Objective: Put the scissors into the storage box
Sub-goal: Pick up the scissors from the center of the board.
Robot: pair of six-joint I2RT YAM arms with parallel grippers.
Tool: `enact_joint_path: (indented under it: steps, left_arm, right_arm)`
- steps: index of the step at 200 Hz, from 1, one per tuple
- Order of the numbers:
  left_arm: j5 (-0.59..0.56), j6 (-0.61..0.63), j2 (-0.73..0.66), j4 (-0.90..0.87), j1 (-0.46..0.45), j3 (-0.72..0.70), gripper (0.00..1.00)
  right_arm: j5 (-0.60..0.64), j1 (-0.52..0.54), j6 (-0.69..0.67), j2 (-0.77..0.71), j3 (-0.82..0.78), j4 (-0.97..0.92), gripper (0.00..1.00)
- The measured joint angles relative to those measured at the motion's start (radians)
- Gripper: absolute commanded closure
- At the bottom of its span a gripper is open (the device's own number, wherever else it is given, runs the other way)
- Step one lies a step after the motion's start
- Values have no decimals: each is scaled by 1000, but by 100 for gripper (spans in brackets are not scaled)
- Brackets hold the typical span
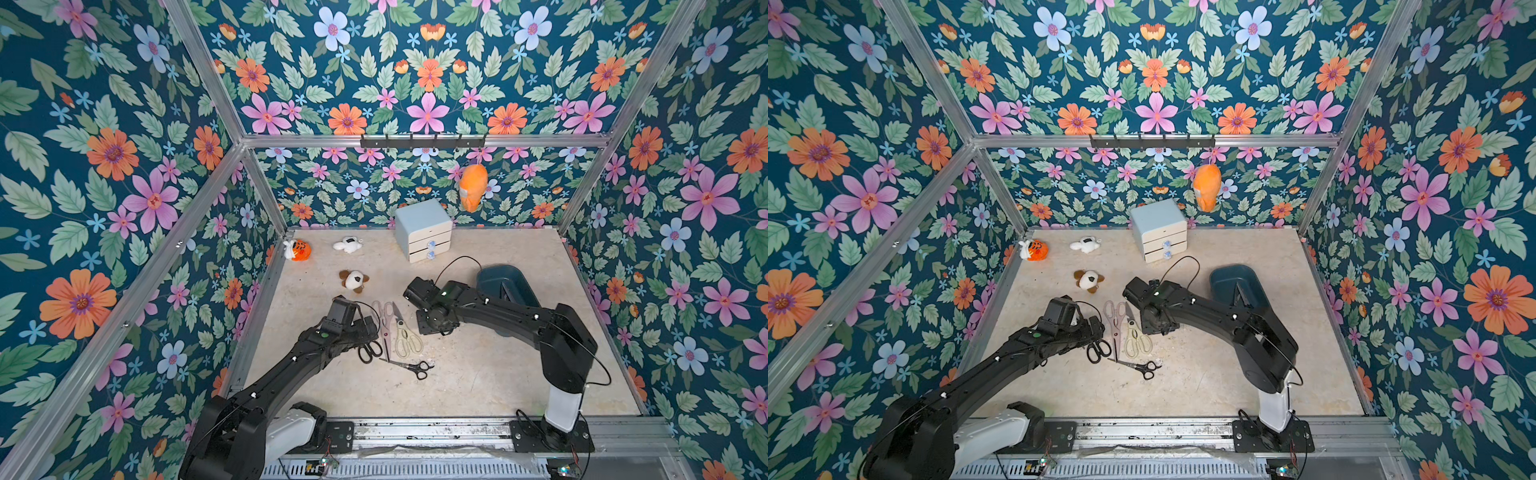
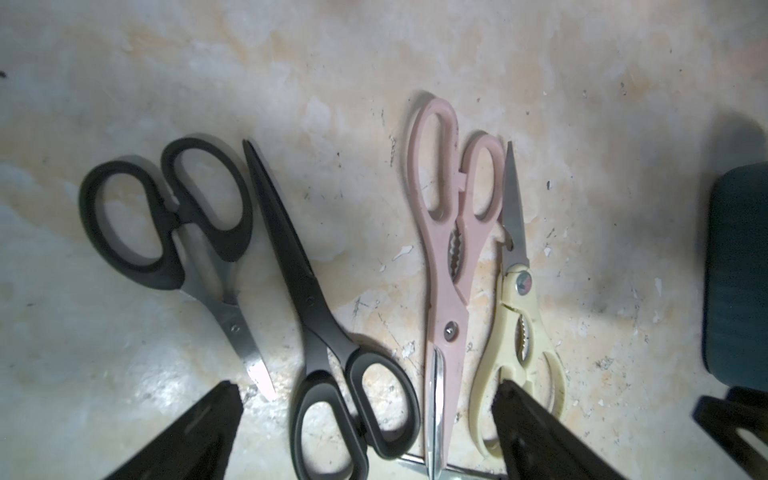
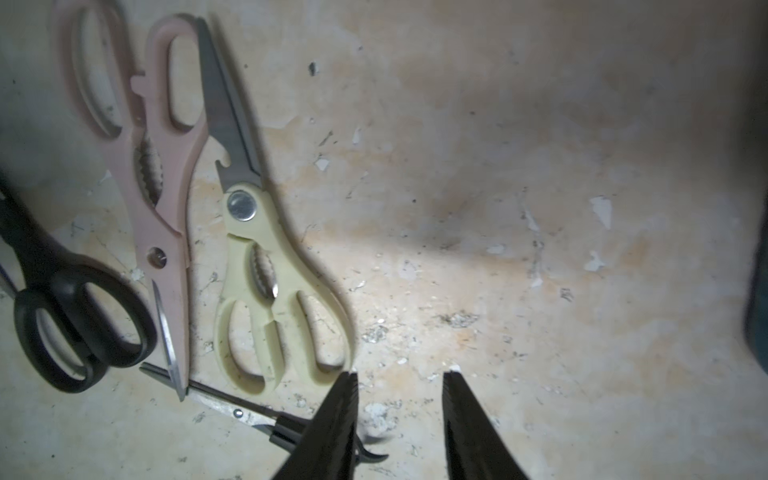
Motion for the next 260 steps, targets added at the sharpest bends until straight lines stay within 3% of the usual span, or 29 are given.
enact_joint_path:
  steps: [54, 164, 260]
  left_arm:
    - [-23, 1, -45, -35, 0, -20, 1]
    - [-44, 5, -39, -47, 0, 11, 1]
    - [-51, -4, -85, -53, 0, -2, 1]
  right_arm:
    - [-30, 25, -19, 136, 98, 5, 65]
    - [-67, 26, -60, 137, -15, 50, 68]
    - [-79, 27, -54, 138, -56, 126, 84]
